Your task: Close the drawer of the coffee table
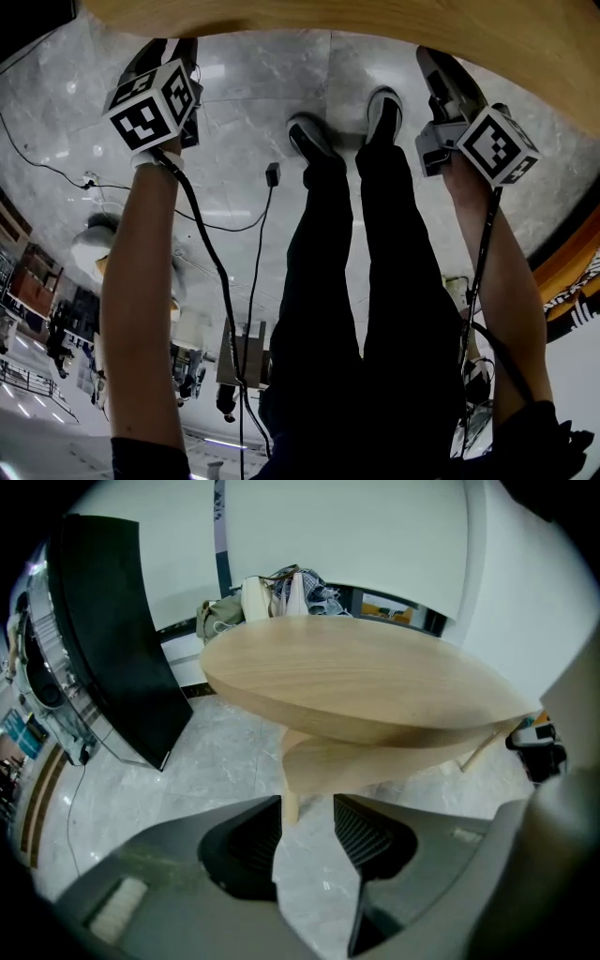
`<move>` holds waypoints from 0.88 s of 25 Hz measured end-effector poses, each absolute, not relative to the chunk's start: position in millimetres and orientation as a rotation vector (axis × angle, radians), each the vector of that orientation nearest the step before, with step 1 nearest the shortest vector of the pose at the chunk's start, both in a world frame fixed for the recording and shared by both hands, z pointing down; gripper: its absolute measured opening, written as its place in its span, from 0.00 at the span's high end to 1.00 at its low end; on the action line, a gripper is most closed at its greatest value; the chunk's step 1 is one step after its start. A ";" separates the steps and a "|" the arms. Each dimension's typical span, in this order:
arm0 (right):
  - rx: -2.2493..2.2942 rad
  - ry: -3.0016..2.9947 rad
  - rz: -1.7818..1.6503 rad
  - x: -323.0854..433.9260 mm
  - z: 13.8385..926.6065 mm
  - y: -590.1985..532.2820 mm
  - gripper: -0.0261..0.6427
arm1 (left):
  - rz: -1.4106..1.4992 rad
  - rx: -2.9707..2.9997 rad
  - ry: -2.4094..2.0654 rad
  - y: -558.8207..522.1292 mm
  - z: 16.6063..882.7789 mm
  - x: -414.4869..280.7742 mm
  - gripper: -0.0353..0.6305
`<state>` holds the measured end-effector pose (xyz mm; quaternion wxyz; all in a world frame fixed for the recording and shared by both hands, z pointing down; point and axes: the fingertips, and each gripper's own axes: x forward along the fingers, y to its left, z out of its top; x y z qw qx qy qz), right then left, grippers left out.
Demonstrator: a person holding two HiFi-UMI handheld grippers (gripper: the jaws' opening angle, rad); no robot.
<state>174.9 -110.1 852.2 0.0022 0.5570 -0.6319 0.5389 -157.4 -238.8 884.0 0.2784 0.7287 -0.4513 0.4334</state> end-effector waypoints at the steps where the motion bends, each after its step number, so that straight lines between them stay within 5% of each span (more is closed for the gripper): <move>1: 1.723 -1.984 1.691 170.3 847.0 -108.5 0.80 | 1.159 1.940 -1.220 -234.6 881.3 -161.4 0.67; 9: 1.478 -2.148 1.618 122.4 771.1 -96.3 0.81 | 0.966 1.918 -1.270 -180.4 804.9 -165.9 0.67; 22: 1.393 -2.485 1.146 106.5 548.6 -120.3 0.83 | 0.421 2.071 -1.406 -161.8 529.2 -118.9 0.67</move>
